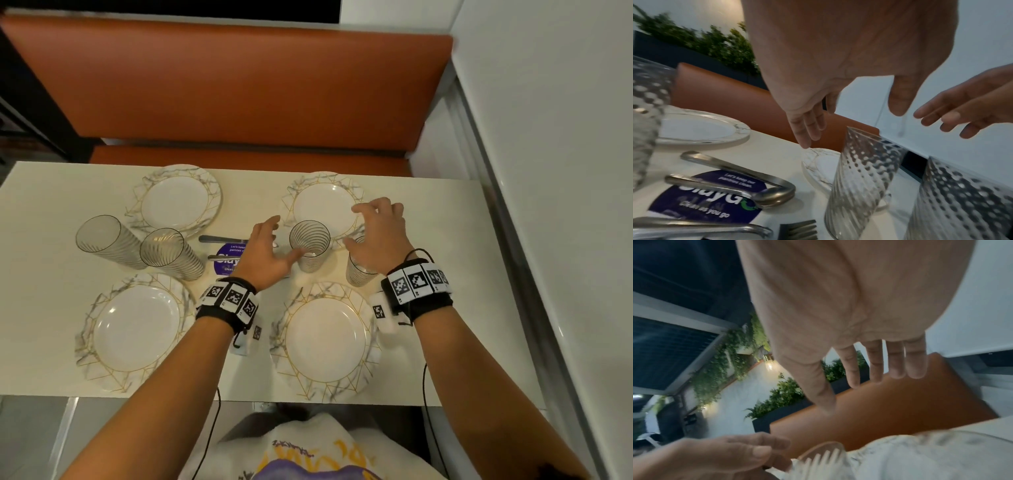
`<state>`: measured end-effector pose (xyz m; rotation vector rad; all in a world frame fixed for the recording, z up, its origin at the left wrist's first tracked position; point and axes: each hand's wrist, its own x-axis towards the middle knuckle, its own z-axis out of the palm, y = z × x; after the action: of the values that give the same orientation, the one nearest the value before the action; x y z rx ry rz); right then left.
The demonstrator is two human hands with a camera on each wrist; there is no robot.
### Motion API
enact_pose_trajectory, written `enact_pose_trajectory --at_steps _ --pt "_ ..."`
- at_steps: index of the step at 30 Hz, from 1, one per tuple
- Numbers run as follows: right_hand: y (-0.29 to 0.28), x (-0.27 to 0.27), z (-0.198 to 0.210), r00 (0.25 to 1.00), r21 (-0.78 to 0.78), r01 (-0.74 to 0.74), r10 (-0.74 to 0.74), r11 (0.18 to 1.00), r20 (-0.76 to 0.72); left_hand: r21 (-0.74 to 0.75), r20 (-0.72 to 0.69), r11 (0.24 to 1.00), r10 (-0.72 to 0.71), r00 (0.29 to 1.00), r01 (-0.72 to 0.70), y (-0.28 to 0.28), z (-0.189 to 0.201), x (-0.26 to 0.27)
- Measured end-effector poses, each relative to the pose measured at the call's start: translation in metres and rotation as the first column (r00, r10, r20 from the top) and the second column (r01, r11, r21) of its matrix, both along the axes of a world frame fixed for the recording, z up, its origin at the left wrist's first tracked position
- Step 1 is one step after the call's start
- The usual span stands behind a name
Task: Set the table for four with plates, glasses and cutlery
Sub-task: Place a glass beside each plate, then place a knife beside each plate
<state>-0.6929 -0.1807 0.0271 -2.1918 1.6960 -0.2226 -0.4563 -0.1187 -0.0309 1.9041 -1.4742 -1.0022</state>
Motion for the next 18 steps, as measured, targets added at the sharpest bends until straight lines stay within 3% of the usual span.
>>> enact_pose_trajectory --at_steps 3,7,10,13,18 --pt "-0.003 0.033 0.014 0.971 -0.139 -0.061 0.091 0.988 0.220 -0.059 0.050 0.993 0.109 0.993 -0.106 0.004 0.002 0.024" --pt "0.005 0.094 0.022 0.876 -0.101 -0.177 0.203 0.979 0.438 -0.032 0.122 0.988 0.152 0.981 -0.149 0.002 -0.005 0.058" --pt "0.011 0.146 0.007 0.881 -0.016 -0.236 0.221 0.972 0.418 0.056 0.150 0.993 0.092 0.984 -0.101 -0.001 -0.022 0.081" --pt "0.013 0.193 -0.024 0.910 0.107 -0.202 0.147 0.973 0.387 0.162 0.190 0.987 -0.025 0.981 -0.006 0.004 -0.047 0.100" --pt "-0.004 0.239 -0.094 0.986 0.292 -0.080 0.032 0.953 0.167 0.233 0.308 0.959 -0.231 0.923 0.162 0.019 -0.077 0.113"
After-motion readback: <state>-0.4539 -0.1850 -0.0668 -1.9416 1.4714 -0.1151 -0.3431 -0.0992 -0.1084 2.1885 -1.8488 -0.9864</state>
